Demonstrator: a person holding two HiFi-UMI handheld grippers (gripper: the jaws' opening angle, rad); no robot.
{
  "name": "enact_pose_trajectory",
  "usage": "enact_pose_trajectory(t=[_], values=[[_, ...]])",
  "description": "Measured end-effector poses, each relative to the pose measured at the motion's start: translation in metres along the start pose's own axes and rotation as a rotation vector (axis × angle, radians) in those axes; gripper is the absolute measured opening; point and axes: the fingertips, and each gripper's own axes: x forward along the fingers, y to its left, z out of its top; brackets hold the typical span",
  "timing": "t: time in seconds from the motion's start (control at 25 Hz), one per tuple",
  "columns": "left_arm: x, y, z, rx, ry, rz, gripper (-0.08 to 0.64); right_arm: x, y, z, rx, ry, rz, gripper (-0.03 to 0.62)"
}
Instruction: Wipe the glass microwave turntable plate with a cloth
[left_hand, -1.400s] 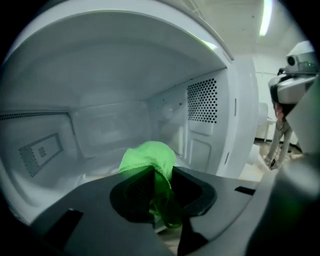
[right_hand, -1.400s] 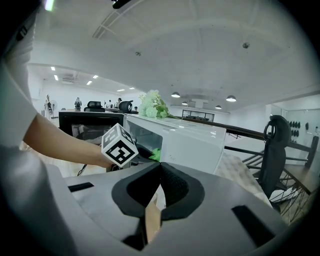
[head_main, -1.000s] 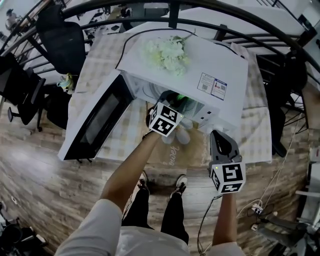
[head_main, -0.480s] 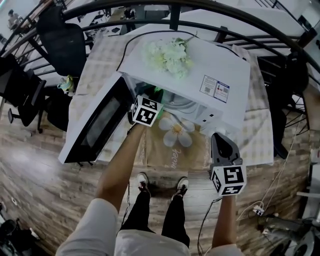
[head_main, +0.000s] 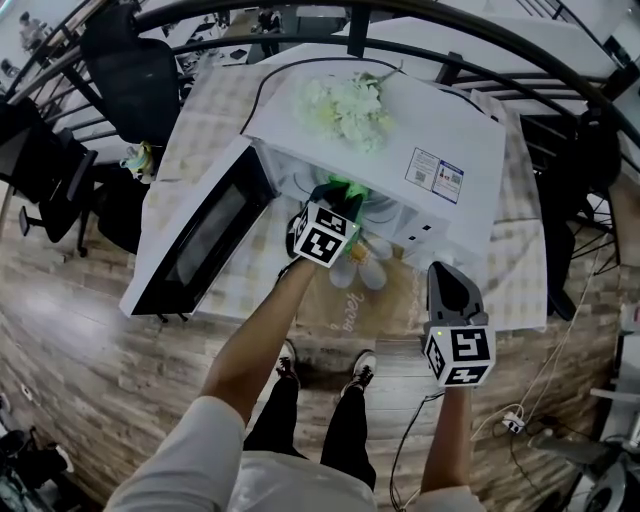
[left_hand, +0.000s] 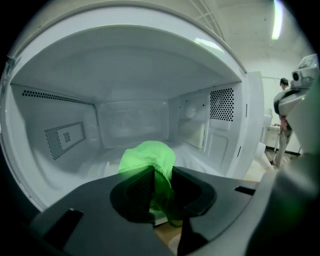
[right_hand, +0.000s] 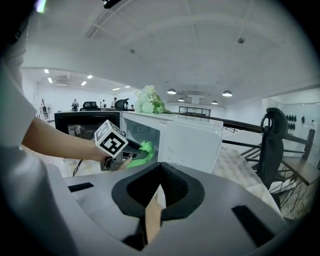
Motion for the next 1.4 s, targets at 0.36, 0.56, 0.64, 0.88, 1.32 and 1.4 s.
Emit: enact_pose_trajectory(t=[0.36, 0.56, 0.64, 0.88, 1.32, 1.4], values=[[0.018, -0.065, 0.019, -0.012, -0.011, -0.194, 0.107, 0.002, 0.001, -0.001, 0.017, 0.011, 0.016, 0.015], [0.005, -0.074, 0.026, 0.013, -0.088, -0.268, 0.107, 0.004, 0.005, 0.006, 0.016, 0.0, 0.026, 0.014], [-0.002, -0.049, 0.031, 0.02, -0.127, -0.185, 0.108, 0.005, 0.007, 0.006, 0.014, 0.0, 0.027, 0.015], [-0.017, 0.058, 0.028, 0.037, -0.105, 0.147, 0.107, 0.007, 0.013, 0.002, 0.01, 0.001, 0.034, 0.015], [-0.001, 0.057, -0.002, 0.004, -0.002, 0.096, 0.107, 0.011, 0.02, -0.003, -0.003, 0.005, 0.047, 0.015], [0.002, 0.038, 0.0, 0.0, -0.006, 0.058, 0.107, 0.011, 0.021, -0.001, 0.0, 0.003, 0.051, 0.015]])
